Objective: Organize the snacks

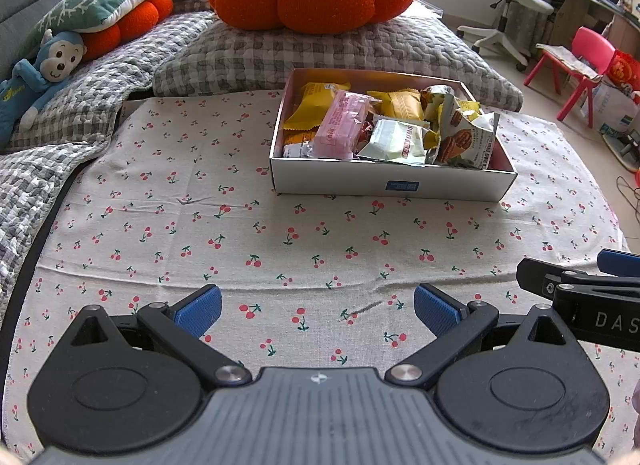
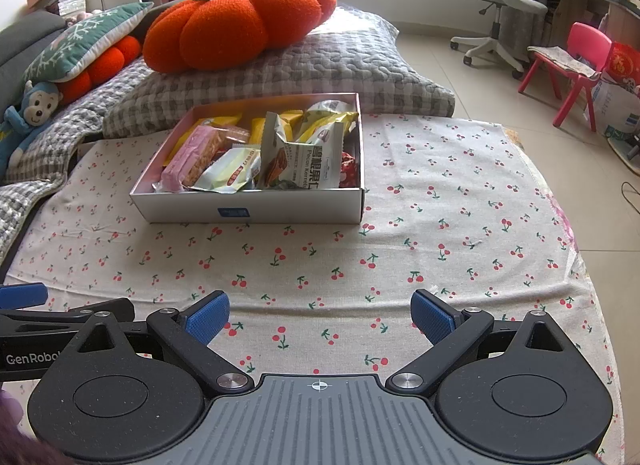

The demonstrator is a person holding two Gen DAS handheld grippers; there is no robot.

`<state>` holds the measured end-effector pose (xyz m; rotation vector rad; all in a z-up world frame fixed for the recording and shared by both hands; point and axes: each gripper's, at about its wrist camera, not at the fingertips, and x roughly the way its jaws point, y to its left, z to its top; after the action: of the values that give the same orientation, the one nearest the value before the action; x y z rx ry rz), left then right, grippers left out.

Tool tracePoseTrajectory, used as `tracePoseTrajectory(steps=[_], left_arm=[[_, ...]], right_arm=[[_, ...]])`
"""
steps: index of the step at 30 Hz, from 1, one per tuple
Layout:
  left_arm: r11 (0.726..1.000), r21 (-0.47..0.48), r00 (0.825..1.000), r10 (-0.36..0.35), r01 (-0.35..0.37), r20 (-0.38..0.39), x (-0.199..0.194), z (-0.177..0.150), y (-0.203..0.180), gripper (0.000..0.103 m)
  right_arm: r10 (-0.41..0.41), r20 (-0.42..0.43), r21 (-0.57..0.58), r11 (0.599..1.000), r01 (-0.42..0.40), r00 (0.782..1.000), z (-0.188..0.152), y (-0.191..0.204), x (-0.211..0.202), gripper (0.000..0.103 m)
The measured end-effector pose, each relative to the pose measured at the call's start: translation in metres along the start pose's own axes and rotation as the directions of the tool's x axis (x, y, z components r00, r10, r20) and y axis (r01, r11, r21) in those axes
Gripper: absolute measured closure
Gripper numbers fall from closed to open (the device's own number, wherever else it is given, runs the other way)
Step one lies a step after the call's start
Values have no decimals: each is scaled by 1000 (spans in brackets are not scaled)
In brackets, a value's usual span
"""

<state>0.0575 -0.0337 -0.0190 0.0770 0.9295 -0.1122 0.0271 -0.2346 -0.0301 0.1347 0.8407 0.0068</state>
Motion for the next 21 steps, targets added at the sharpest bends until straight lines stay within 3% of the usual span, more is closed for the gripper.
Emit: tracePoseTrajectory(steps=[21], left_arm=[[1000, 0, 1000, 2, -2, -1, 0, 0, 2, 0]], right_arm=[[0, -1, -1, 1000, 0, 1000, 0, 1, 0, 4]])
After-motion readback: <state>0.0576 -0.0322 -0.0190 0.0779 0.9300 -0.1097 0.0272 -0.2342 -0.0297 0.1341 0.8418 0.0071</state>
